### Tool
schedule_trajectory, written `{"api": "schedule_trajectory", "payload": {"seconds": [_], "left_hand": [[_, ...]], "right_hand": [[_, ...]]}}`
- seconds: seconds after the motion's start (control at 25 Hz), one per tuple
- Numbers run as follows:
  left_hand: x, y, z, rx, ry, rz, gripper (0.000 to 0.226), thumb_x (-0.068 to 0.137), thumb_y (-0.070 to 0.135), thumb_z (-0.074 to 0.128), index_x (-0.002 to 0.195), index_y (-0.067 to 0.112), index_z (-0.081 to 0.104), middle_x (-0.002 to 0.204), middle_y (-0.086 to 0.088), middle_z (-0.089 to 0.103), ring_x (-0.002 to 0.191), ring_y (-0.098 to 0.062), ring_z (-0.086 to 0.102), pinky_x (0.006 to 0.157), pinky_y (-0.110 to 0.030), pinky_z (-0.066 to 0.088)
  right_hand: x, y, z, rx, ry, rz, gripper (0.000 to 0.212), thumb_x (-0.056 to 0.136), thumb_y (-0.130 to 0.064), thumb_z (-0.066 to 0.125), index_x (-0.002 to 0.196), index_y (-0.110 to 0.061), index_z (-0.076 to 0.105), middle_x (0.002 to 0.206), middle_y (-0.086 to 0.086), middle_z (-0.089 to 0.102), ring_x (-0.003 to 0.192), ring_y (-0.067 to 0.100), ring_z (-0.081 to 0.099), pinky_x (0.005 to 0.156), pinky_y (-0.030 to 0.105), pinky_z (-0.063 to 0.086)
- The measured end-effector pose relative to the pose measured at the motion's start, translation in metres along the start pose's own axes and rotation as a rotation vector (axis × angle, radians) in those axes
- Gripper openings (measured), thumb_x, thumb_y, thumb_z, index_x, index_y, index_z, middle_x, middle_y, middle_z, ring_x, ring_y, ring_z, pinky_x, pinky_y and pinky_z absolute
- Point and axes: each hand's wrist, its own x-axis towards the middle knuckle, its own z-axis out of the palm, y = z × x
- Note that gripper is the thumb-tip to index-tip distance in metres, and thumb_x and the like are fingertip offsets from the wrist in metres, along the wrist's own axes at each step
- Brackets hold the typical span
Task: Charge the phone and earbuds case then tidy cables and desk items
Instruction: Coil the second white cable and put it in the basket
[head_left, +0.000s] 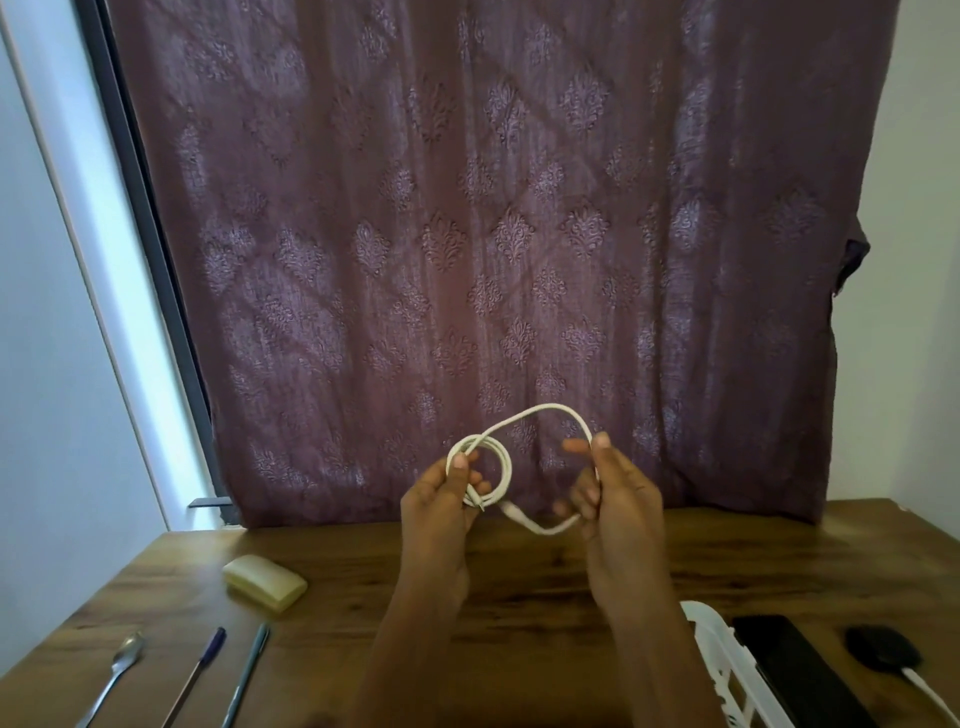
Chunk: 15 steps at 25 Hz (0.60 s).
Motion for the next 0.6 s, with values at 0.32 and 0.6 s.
{"api": "schedule_trajectory", "payload": {"seconds": [0.32, 0.6], "left_hand": [[-0.024, -0.013, 0.004, -0.138, -0.037, -0.120, 0.023, 0.093, 0.015, 0.046, 0.082, 0.008, 0.065, 0.061, 0.000, 0.056, 0.050, -0.004, 0.057, 0.058, -0.021, 0.054], [-0.033, -0.016, 0.016, -0.139, -0.090, -0.137, 0.022, 0.091, 0.012, 0.049, 0.077, 0.006, 0.065, 0.056, 0.001, 0.062, 0.049, -0.005, 0.059, 0.055, -0.020, 0.056]], "right_hand": [[0.002, 0.038, -0.035, -0.617, 0.194, -0.339, 0.026, 0.092, -0.011, 0.050, 0.110, -0.018, 0.067, 0.095, -0.002, 0.065, 0.076, 0.007, 0.058, 0.066, 0.023, 0.051], [-0.006, 0.030, -0.031, -0.980, 0.208, -0.714, 0.041, 0.093, -0.023, 0.044, 0.133, -0.016, 0.046, 0.119, 0.015, 0.051, 0.099, 0.019, 0.051, 0.074, 0.022, 0.045]]}}
